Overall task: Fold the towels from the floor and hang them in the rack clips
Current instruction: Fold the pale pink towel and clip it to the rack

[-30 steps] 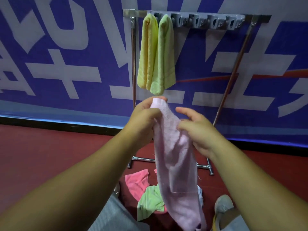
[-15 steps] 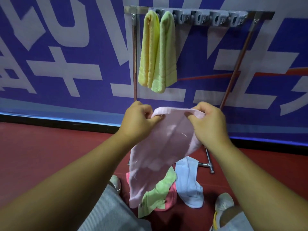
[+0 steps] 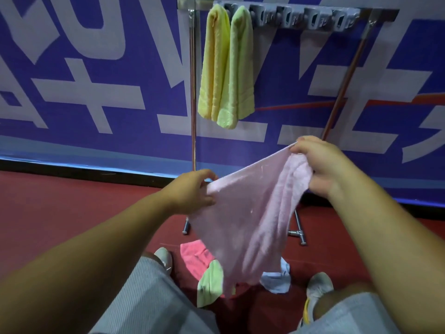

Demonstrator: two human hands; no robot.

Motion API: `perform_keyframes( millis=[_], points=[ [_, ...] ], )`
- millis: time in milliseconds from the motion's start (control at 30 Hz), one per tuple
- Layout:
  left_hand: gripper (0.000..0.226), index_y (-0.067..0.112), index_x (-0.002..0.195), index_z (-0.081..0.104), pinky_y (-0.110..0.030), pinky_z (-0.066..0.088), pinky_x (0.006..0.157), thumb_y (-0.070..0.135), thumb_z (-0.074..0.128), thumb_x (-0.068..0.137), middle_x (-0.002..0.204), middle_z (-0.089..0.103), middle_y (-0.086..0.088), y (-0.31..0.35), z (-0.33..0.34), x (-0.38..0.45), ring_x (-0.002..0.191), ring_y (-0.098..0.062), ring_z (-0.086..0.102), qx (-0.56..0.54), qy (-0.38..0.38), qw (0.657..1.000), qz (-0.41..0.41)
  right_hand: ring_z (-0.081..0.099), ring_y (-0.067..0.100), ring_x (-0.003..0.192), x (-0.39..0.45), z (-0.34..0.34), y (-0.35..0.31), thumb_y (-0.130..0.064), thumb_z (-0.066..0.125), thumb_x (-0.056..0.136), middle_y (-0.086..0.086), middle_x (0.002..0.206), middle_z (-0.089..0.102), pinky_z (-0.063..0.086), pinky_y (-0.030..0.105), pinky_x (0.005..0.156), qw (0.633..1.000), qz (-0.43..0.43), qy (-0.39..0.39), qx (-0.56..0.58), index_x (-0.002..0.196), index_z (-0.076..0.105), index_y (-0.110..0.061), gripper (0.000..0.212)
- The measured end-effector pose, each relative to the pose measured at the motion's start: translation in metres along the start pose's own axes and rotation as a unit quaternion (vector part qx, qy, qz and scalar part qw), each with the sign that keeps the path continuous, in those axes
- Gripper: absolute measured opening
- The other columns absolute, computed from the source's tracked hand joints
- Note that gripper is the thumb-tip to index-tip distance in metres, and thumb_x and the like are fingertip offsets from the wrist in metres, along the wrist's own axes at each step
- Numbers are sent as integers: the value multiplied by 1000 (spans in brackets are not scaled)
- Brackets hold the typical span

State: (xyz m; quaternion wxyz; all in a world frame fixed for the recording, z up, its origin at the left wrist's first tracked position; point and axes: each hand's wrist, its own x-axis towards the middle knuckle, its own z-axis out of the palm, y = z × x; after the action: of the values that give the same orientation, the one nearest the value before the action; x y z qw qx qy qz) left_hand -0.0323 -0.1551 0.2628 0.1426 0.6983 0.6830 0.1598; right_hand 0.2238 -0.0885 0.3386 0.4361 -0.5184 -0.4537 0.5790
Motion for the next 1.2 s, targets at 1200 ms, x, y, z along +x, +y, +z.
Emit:
perform_keyframes(
  millis=[1200],
  points=[
    [21, 26, 76, 38, -24, 32, 49, 7, 48, 78, 72, 38, 1, 4, 32, 13, 57, -18, 35, -443, 226, 811, -309, 39, 14, 56, -2, 16, 55, -23, 59, 70, -7, 54, 44, 35, 32, 56, 955, -178, 99, -215, 61, 51, -13, 16]
  ],
)
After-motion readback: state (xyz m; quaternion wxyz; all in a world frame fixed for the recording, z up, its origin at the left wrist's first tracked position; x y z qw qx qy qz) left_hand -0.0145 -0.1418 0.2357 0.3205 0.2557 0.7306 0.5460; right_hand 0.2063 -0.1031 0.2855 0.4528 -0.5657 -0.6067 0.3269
